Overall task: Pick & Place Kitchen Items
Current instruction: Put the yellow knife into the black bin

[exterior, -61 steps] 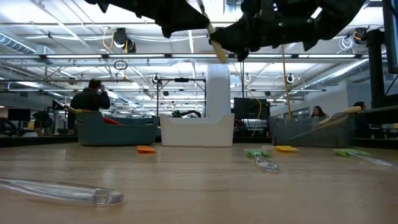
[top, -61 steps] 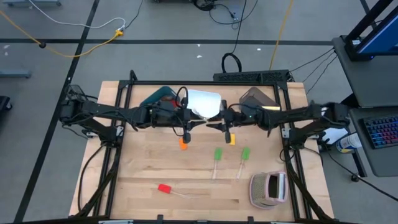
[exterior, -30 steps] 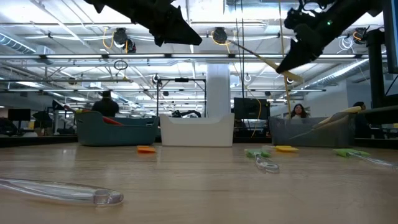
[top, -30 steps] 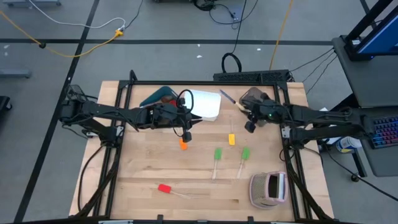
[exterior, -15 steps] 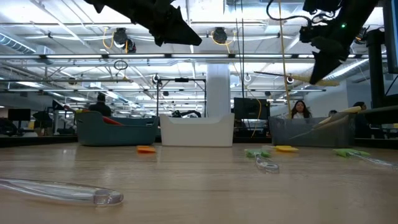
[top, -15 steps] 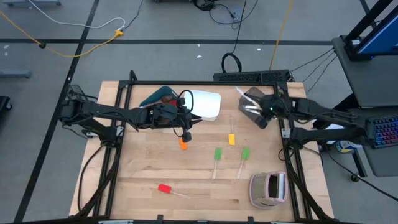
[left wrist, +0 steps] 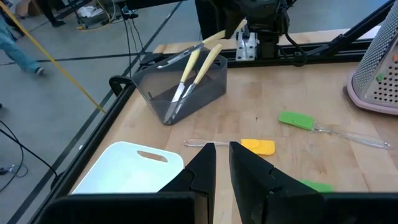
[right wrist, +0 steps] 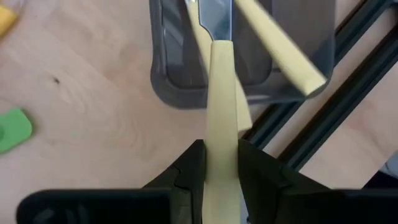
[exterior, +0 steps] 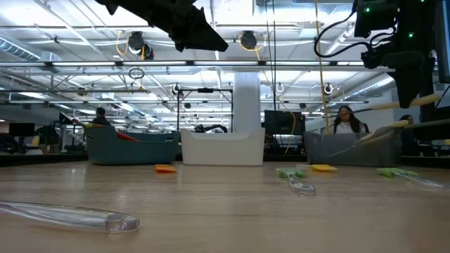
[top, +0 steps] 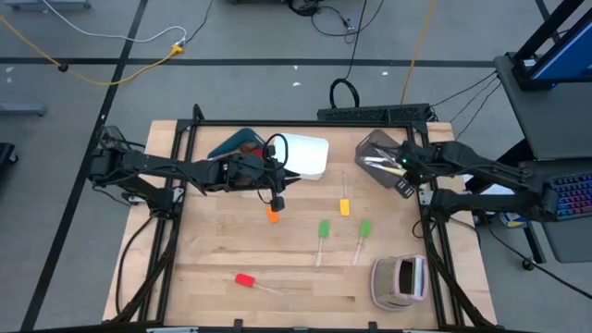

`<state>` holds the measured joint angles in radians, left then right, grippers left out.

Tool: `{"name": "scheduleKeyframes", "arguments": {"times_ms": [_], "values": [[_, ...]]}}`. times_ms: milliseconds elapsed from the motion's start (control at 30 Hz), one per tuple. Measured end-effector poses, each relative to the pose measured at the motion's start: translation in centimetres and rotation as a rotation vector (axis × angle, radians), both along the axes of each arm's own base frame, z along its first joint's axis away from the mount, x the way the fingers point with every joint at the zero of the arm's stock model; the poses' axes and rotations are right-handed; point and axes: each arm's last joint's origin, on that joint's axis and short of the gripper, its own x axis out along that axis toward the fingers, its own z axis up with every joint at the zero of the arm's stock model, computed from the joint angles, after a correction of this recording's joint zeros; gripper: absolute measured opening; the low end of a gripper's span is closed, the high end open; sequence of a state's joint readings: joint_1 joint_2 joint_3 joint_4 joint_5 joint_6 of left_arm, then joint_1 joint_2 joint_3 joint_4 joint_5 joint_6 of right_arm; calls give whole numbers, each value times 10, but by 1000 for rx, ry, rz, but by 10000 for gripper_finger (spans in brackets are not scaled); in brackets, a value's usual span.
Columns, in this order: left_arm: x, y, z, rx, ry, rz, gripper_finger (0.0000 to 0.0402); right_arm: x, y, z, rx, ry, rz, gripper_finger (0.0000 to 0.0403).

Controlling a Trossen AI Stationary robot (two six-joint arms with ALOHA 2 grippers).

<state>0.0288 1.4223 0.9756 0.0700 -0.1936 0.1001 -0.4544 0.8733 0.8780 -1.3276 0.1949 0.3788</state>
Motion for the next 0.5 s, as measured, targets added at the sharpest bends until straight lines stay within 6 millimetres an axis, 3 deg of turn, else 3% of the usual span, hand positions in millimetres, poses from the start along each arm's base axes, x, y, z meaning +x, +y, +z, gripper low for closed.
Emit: {"name": "scheduleKeyframes", "arguments": {"times_ms": [500], "values": [[0,0,0,0,0,0,49,19,-23,-19,84,143,18,76]]}}
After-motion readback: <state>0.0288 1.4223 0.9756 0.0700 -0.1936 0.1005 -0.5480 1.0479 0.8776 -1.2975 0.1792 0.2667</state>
